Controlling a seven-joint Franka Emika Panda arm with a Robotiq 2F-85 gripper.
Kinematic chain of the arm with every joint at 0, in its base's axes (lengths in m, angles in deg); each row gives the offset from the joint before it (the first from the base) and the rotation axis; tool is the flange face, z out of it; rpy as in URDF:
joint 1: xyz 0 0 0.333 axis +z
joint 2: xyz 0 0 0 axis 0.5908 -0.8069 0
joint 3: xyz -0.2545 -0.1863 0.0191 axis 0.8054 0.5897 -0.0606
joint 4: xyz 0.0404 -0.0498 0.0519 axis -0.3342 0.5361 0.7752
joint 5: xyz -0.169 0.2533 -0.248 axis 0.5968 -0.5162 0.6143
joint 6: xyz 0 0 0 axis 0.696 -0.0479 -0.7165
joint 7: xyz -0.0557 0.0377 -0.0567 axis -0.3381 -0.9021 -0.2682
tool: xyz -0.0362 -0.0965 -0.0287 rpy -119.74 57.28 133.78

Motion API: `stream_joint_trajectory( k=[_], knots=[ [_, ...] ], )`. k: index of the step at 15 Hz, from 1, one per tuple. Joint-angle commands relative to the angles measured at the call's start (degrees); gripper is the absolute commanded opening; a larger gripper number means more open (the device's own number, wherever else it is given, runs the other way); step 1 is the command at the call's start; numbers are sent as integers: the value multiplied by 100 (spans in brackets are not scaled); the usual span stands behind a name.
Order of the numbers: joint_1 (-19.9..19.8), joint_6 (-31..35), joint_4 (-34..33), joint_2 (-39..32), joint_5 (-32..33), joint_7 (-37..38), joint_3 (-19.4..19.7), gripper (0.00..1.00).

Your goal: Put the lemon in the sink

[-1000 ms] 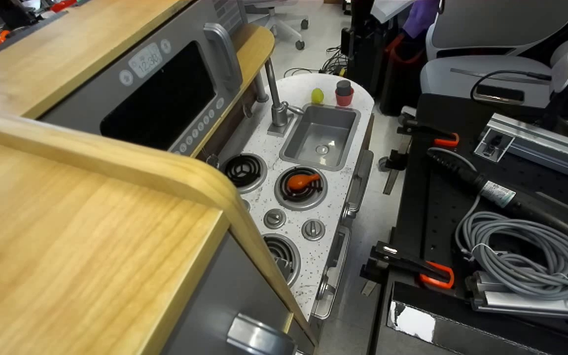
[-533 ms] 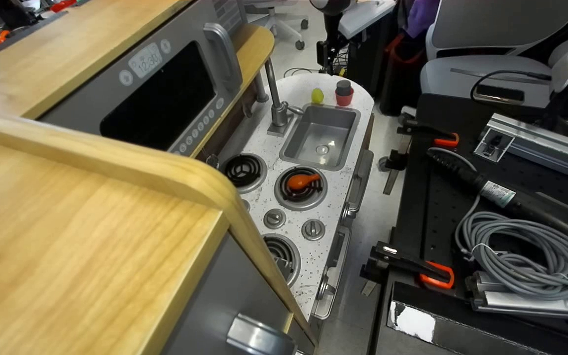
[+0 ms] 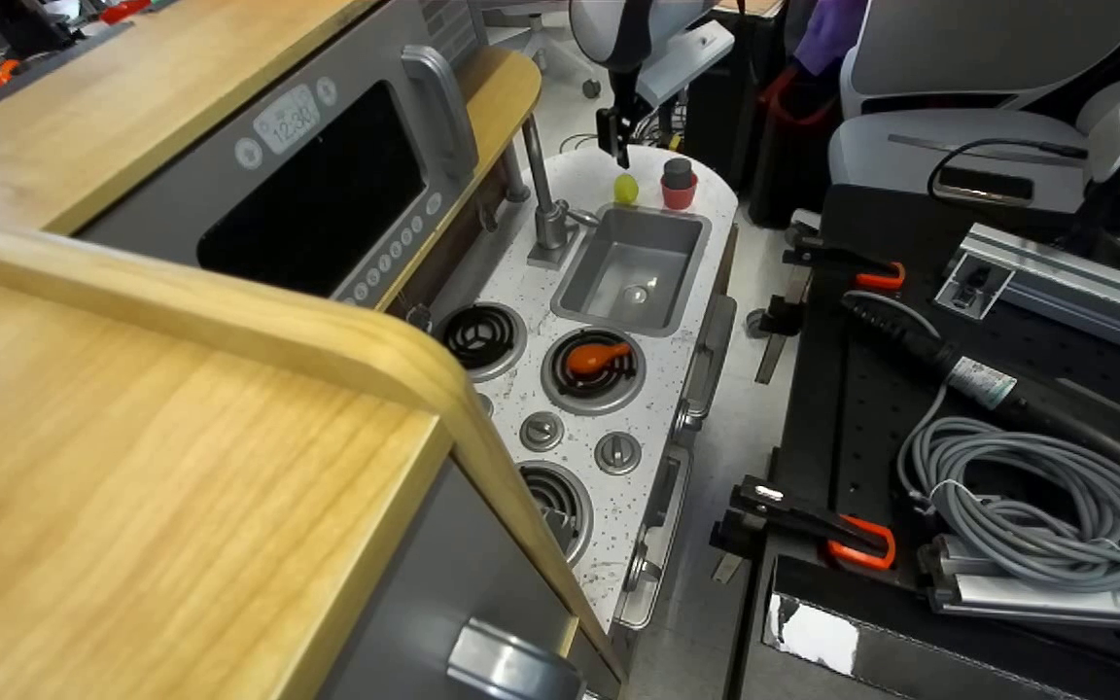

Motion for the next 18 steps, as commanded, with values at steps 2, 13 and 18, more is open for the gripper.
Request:
stream_joint_trajectory(
  k=[2, 13, 18],
  knots=[
    [-186, -376, -1044, -581, -15, -83, -105, 100],
    [-157, -697, -1926, -1308, -173, 800, -166, 100],
    [-197, -706, -2174, -1509, -184, 839, -255, 100]
  ],
)
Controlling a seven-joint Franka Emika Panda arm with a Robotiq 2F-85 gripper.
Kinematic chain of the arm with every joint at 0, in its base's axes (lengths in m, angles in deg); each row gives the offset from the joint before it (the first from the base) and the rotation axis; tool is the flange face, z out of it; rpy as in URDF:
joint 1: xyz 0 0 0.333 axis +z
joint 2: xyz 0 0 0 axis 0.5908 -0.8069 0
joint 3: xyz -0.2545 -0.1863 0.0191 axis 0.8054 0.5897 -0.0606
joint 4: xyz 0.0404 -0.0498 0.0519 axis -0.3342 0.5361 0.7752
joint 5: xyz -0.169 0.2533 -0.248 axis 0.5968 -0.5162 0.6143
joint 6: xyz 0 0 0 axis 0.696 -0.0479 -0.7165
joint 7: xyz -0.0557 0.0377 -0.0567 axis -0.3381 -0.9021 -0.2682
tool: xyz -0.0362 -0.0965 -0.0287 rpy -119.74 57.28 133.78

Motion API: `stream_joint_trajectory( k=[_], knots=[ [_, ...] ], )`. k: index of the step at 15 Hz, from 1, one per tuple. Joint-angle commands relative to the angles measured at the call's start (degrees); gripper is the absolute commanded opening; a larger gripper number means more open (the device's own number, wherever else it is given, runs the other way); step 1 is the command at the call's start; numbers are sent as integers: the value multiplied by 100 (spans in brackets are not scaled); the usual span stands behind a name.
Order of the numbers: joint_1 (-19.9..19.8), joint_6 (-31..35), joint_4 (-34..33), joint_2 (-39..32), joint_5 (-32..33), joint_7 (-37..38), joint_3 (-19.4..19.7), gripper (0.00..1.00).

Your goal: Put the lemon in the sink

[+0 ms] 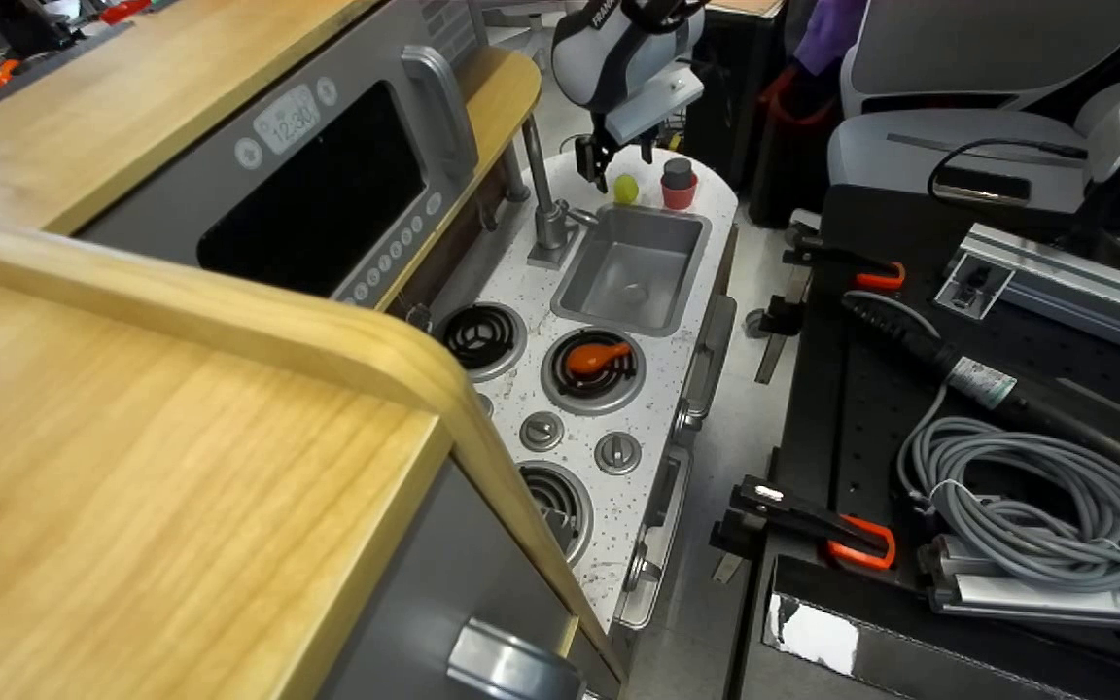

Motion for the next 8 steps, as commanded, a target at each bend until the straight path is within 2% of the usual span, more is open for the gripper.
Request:
stream_joint_trajectory(
  k=[1, 6, 7, 8],
  knots=[
    [-106, -245, -489, -362, -174, 20, -98, 100],
    [-93, -335, -598, -632, -244, 90, -123, 100],
    [-87, -328, -651, -672, -238, 96, -119, 94],
    [-86, -346, -699, -692, -226, 91, -109, 74]
  ],
)
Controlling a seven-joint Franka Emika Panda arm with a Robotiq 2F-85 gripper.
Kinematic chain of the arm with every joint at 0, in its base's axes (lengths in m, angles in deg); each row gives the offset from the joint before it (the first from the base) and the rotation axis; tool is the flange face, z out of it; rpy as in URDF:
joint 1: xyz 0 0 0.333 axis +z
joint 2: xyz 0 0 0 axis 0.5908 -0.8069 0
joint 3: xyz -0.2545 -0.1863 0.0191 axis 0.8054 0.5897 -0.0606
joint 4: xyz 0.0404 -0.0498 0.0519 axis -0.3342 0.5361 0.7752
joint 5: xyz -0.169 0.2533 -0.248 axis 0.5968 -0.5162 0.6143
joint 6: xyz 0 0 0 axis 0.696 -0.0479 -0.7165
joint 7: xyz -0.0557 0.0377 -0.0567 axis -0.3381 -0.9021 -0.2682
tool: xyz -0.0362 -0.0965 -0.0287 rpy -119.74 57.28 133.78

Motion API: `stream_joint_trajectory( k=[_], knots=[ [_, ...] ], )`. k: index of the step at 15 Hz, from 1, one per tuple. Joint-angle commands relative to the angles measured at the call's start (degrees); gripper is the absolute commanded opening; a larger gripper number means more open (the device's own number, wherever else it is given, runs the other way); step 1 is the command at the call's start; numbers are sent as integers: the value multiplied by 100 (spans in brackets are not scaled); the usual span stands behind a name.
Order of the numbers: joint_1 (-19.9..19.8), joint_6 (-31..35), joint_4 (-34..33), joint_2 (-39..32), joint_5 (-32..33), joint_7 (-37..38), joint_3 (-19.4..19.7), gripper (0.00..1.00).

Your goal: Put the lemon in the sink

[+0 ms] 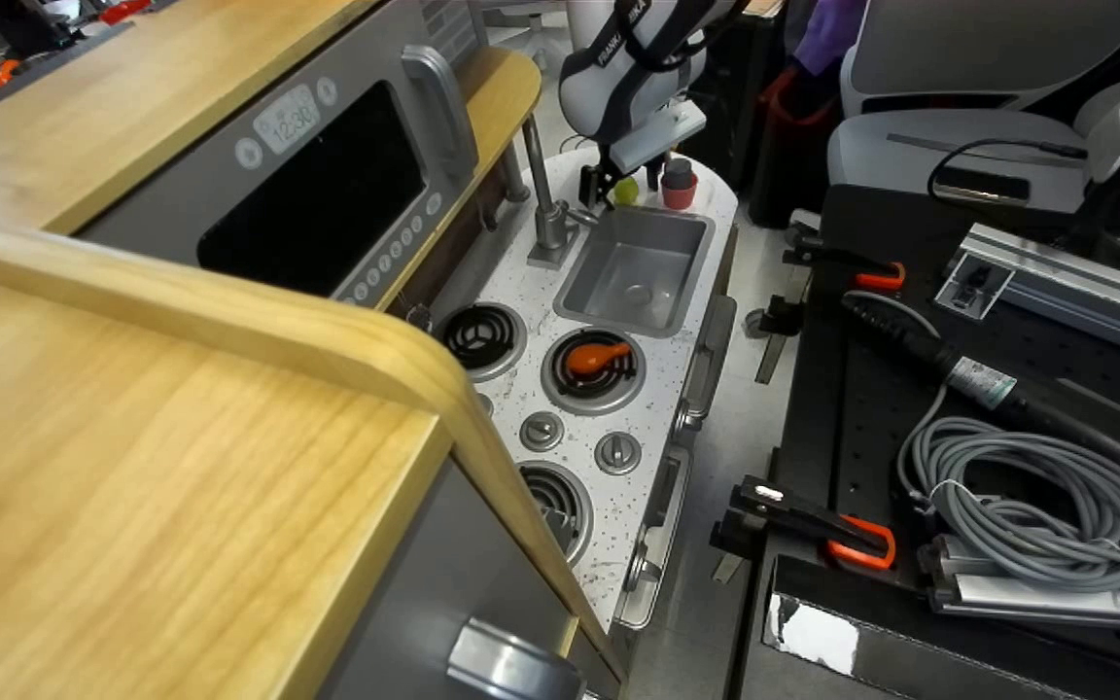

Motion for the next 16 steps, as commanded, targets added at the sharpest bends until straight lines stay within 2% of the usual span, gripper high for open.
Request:
stream_joint_trajectory(
  k=[1, 6, 10, 16],
  knots=[
    [-84, -335, -502, -280, -114, -28, -59, 68],
    [-90, -323, -395, -112, -17, -108, -62, 28],
    [-78, -644, -102, 201, 13, -734, -230, 1],
    [336, -402, 961, 1047, 164, -1749, -327, 2]
  ],
)
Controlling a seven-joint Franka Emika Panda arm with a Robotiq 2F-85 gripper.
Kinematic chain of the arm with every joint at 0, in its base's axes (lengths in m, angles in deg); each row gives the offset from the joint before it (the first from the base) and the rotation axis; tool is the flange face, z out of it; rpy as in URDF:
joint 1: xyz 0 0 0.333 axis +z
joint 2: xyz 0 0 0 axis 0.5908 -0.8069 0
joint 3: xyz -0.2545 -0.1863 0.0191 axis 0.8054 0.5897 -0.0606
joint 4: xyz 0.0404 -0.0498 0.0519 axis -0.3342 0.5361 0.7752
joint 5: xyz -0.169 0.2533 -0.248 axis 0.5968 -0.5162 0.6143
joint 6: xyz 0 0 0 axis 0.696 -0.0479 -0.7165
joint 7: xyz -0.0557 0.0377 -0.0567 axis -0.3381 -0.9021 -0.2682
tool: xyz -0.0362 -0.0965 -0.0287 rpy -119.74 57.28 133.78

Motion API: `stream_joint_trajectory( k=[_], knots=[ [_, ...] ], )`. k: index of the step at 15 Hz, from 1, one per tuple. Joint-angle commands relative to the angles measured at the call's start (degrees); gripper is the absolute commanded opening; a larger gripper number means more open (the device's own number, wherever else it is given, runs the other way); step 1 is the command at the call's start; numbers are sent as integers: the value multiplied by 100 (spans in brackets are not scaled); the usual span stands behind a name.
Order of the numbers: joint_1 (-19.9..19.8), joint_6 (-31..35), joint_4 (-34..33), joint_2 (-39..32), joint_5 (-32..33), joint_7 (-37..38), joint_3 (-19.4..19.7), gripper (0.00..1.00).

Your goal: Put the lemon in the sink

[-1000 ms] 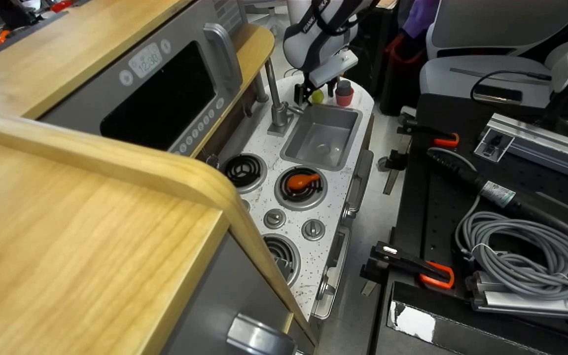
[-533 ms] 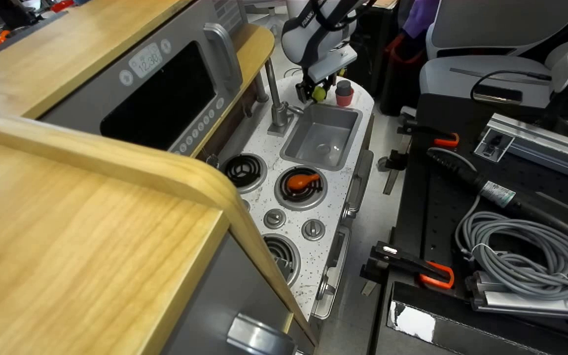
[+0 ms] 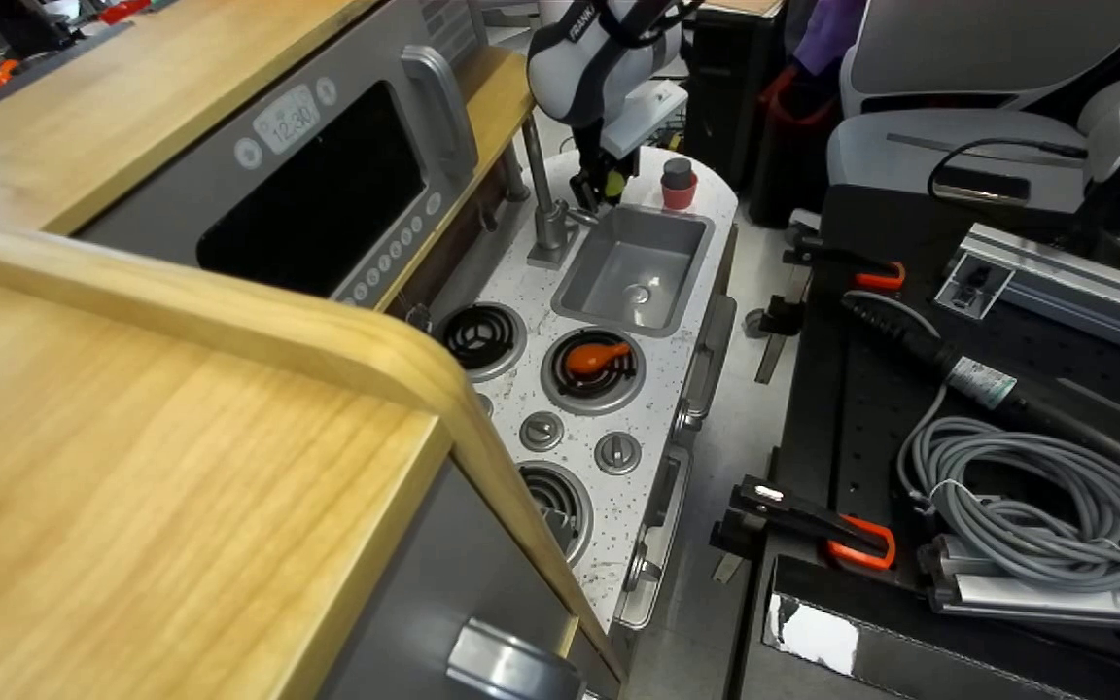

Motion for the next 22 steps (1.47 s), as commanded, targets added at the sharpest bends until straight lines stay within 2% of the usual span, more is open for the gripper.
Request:
stream_joint_trajectory(
  k=[1, 7, 13, 17, 20, 22],
  knots=[
    [228, 142, 1121, 907, 121, -631, -147, 2],
    [397, 198, 2688, 1890, 85, -1443, -216, 2],
    [589, 598, 4041, 2451, 412, -1486, -244, 2],
    [821, 1298, 4404, 2318, 755, -1178, -95, 2],
    [910, 2008, 4444, 2048, 814, -864, -90, 2],
    [958, 2235, 4338, 1825, 748, -597, -86, 2]
  ],
)
